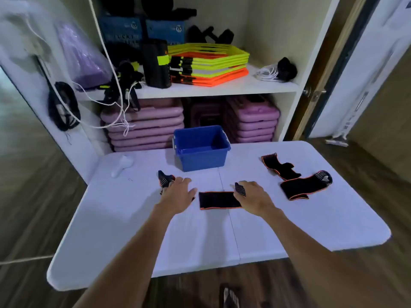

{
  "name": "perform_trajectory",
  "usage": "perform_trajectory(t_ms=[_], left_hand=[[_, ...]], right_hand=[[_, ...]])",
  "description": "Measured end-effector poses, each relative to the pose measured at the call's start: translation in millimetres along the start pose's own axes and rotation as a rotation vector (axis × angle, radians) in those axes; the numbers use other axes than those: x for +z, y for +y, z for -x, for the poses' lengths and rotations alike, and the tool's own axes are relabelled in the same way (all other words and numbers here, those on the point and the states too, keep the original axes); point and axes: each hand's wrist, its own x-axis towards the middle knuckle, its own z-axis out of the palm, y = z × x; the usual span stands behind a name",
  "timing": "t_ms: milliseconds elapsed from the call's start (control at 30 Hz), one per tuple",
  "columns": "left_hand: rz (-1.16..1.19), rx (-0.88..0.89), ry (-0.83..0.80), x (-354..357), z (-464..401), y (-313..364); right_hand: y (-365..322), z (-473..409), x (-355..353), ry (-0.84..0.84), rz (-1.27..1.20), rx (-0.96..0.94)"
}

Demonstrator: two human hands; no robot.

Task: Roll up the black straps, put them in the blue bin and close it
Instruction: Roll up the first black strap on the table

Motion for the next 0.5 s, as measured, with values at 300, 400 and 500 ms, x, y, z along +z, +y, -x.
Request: perform_trajectory(t_ms=[300,400,500], left_hand=[[-0.113,0.001,-0.188,78,-83,27],[-0.128,-0.022,-0.28,99,-100,31],[-0.174,-0.046,-0.317,112,-112,25]], right_hand=[[61,-70,19,-0.109,0.031,0.09],[70,-96,26,-0.153,0.076,0.078],[73,-121,33,-0.147,0.142,0.066]])
